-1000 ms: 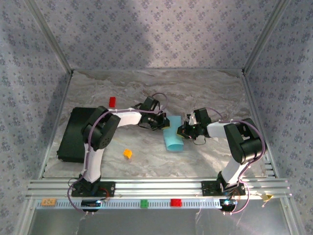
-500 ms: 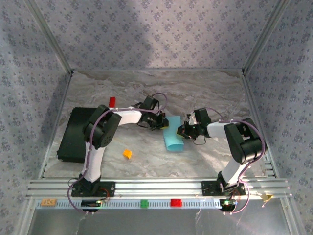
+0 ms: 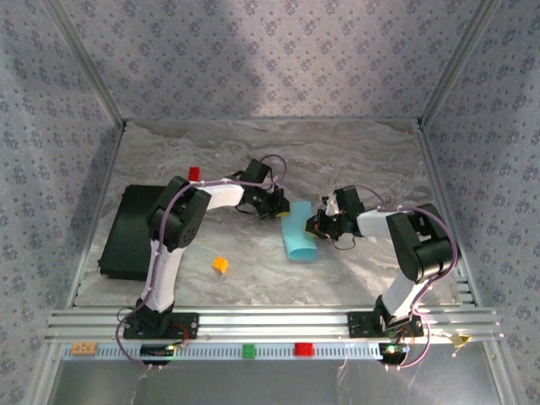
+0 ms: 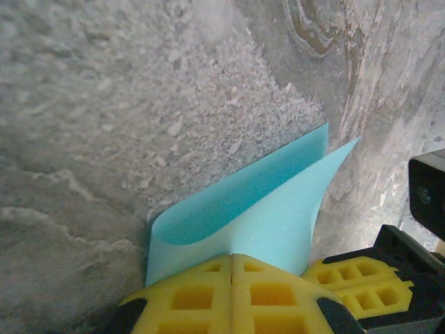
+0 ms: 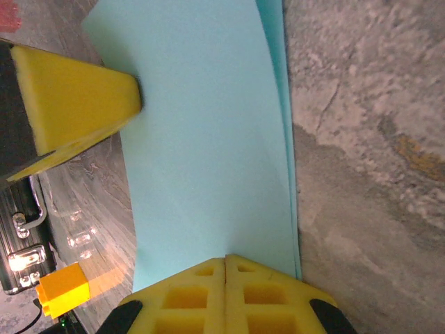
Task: Fold a paper plane with a square sheet of paper (pick it up from the middle)
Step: First fold the square sheet of paper in half at the center of the table.
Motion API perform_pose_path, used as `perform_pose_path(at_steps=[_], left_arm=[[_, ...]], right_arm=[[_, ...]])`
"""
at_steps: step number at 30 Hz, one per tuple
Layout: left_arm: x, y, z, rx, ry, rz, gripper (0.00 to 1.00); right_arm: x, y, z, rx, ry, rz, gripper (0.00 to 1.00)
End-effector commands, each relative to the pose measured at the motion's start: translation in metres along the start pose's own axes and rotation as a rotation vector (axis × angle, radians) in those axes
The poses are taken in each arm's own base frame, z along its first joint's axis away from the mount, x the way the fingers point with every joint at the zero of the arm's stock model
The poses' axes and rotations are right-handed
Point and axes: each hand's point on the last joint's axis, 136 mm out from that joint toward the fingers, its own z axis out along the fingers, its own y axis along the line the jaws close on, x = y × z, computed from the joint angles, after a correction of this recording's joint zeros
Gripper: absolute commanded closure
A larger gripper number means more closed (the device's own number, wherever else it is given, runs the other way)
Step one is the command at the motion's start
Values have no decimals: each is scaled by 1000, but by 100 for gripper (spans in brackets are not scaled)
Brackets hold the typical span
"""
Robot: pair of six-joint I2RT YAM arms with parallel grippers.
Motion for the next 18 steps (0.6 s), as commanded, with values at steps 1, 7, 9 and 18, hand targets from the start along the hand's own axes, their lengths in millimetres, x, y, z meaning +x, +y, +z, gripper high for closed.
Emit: perform_pose_path(at_steps=[1,7,9,18], left_arm=[[-5,20,3,-63,-8,-16,98],[-26,34,-6,-115,-88,-65,98],[-33,33,-9,-121,-107,-74,98],[-45,41,-10,-188,-127,-139,100]], right_arm=[[40,-70,2,263,89,116,100],[40,-71,2,268,90,116,100],[41,-71,2,269,91,117,100],[42,-70,2,265,94,114,100]])
